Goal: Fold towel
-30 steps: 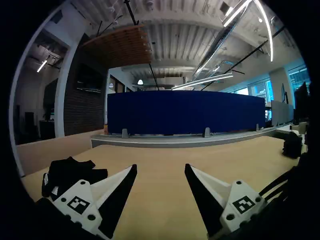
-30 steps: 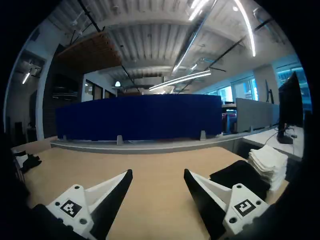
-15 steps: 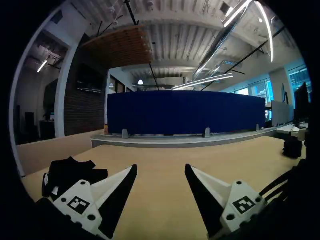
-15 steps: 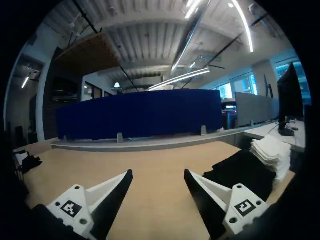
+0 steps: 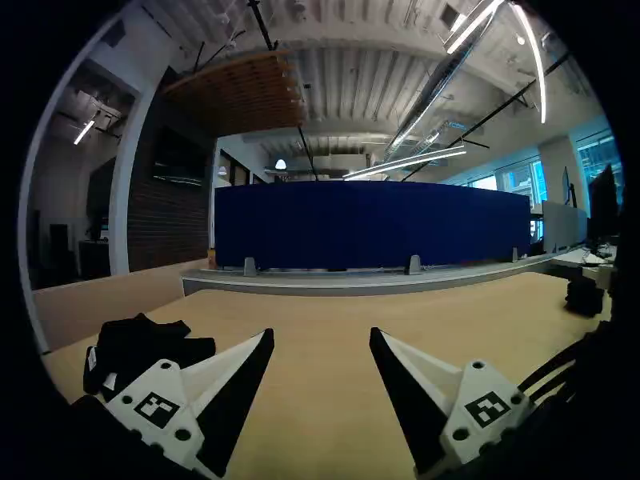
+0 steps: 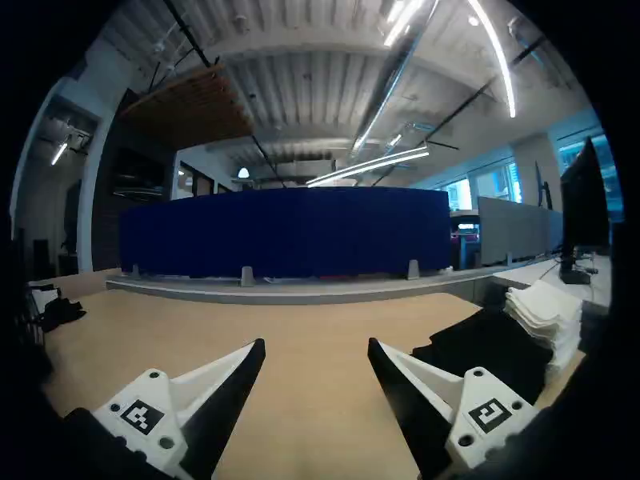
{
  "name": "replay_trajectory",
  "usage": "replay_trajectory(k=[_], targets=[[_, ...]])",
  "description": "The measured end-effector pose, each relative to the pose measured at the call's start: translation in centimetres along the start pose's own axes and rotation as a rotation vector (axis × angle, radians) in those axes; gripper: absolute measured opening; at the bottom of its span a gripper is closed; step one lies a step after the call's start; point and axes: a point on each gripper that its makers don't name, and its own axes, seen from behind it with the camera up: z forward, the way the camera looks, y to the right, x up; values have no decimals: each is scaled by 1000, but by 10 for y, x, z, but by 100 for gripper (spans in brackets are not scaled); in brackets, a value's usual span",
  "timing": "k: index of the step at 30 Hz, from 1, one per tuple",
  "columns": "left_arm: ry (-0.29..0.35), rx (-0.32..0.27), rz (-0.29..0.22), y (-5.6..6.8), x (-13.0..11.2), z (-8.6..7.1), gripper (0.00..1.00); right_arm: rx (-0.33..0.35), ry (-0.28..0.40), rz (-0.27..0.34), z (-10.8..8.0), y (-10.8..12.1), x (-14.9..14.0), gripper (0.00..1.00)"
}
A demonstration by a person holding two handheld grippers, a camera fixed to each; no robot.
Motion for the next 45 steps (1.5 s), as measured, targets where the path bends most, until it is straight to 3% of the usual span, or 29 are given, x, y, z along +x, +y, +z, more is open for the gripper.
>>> replay_trajectory(k=[14, 45], targets=[[0, 0, 0, -1, 1, -1, 88, -5, 20, -27, -6, -1, 1, 100], [0, 0, 0, 0, 0, 0, 88, -4, 19, -27, -7, -1, 0, 100]])
